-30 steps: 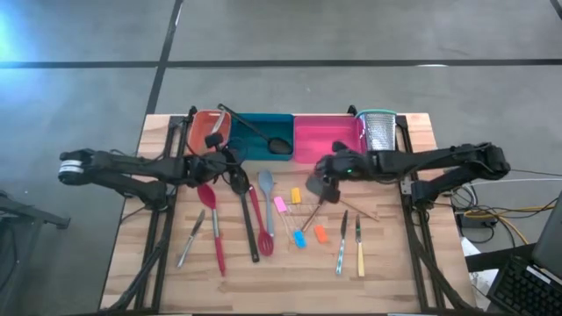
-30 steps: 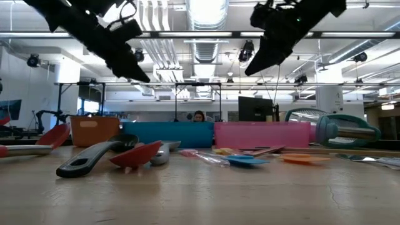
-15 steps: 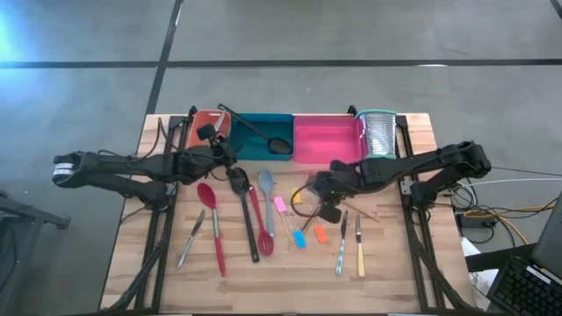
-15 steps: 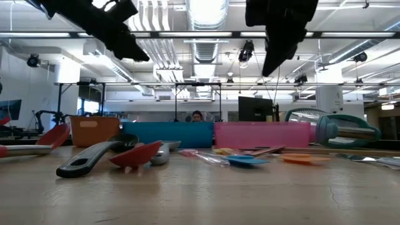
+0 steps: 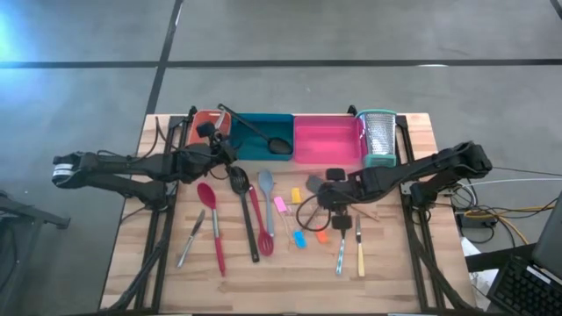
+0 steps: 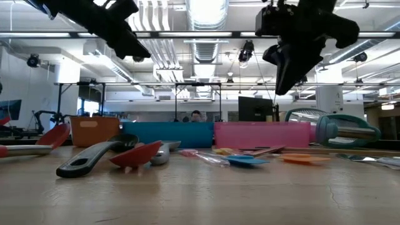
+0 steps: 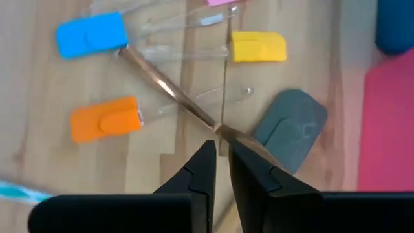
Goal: Pick & Place Kitchen Items
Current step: Put the gold knife into the orange bin
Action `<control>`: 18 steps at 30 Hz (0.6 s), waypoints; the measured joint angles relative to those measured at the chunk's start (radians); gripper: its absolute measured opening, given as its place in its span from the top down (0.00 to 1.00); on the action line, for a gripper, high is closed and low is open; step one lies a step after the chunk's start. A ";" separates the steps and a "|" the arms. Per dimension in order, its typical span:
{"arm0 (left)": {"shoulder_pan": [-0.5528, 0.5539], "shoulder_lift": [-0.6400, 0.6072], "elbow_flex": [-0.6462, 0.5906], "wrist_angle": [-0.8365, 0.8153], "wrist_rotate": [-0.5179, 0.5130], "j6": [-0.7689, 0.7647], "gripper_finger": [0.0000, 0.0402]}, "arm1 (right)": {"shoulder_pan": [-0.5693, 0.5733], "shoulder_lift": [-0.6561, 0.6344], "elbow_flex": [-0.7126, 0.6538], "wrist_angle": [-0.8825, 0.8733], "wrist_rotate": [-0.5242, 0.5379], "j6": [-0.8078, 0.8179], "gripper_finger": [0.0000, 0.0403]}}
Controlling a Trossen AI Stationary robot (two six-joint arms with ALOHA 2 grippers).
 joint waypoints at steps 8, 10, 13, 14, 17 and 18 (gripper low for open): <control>0.002 0.002 -0.010 0.019 0.003 -0.010 0.67 | -0.007 0.030 -0.001 0.004 -0.022 -0.110 0.77; 0.003 0.004 -0.016 0.016 0.003 -0.011 0.67 | -0.008 0.057 0.005 0.029 -0.022 -0.136 0.72; 0.004 0.010 -0.016 0.008 0.003 -0.013 0.67 | -0.008 0.114 0.020 0.030 -0.022 -0.187 0.66; 0.004 0.011 -0.016 0.003 0.003 -0.014 0.67 | -0.008 0.135 0.028 0.031 -0.022 -0.199 0.64; 0.004 0.012 -0.016 -0.018 0.003 -0.015 0.67 | -0.010 0.190 0.055 0.023 -0.021 -0.231 0.61; 0.004 0.012 -0.016 -0.019 0.003 -0.015 0.67 | -0.010 0.207 0.065 0.025 -0.020 -0.243 0.61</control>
